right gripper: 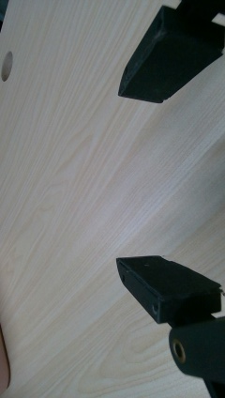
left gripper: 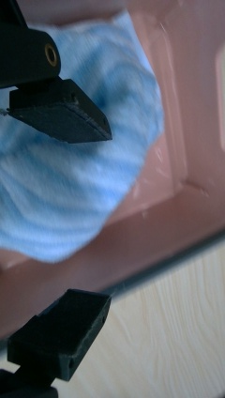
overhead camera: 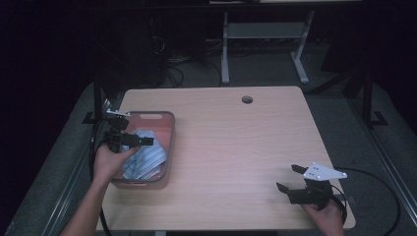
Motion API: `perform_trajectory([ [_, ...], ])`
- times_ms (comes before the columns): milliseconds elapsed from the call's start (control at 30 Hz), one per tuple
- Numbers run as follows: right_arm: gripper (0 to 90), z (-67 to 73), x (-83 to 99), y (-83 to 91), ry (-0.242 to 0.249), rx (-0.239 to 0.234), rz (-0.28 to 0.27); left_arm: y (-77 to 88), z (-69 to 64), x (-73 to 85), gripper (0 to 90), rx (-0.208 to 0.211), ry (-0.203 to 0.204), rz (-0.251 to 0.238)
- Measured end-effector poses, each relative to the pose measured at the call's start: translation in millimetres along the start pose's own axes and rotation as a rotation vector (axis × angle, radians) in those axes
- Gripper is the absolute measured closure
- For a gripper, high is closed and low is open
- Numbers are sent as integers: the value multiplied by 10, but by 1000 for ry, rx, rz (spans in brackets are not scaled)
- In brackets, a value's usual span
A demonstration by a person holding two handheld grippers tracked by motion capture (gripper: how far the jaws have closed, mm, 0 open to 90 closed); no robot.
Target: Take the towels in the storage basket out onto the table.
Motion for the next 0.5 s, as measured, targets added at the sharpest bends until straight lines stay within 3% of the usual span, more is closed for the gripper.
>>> perform_trajectory([
  [167,147,8,-7,-1,3,-2,-5,-73,45,29,210,-49,12,39],
  [200,147,10,-7,-1,3,-1,-4,-124,57,48,210,-77,11,65],
  [500,151,49,-37,26,12,-2,-16,-282,87,113,227,-113,22,145],
])
Point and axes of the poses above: each handheld gripper's, and its own axes: y roughly backward along the jaws, x roughly out of its underside, z roughly to its left, the point moved 4 cm from there along -y, roughly forward along the jaws, and after that the axes turned 2 degrees about z, right-handed, at the moved point
